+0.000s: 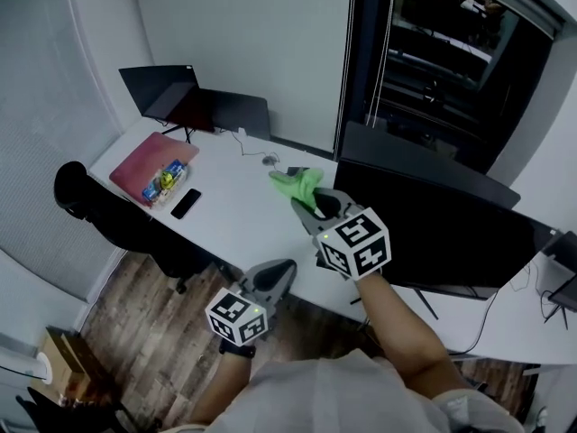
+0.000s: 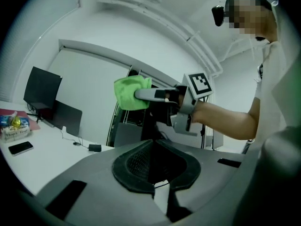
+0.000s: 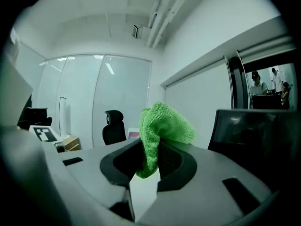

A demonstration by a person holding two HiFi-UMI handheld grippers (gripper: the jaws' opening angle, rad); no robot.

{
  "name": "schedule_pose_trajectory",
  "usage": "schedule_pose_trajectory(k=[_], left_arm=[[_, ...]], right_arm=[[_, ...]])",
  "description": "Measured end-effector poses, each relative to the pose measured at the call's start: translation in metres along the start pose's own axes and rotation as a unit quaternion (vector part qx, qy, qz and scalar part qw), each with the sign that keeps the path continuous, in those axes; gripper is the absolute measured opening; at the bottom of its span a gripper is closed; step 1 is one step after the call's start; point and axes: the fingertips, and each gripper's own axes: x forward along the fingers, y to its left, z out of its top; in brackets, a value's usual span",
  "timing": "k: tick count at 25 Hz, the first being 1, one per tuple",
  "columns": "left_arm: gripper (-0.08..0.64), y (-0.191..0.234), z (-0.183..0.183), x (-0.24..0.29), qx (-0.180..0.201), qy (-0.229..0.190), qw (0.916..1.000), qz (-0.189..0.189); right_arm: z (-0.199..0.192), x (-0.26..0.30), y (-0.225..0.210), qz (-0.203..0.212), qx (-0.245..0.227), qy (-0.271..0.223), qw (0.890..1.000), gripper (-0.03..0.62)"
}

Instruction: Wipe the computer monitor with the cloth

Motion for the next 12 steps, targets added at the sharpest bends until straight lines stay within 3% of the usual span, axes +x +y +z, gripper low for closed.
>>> schedule_pose_trajectory(k=[5,12], left_arm=[[0.026,-0.001,0.004,0.007,0.005,0.000,0.9999,-0.010],[0.026,0.000,0.002,0.011,0.005,0.003,0.9999,-0.013]], right_arm=[[0.027,-0.002,-0.028,-0.052,0.017,-0.031,0.998,0.071],[0.015,-0.016,-0.041,-0.086,0.050,-0.041,0.994,0.071]])
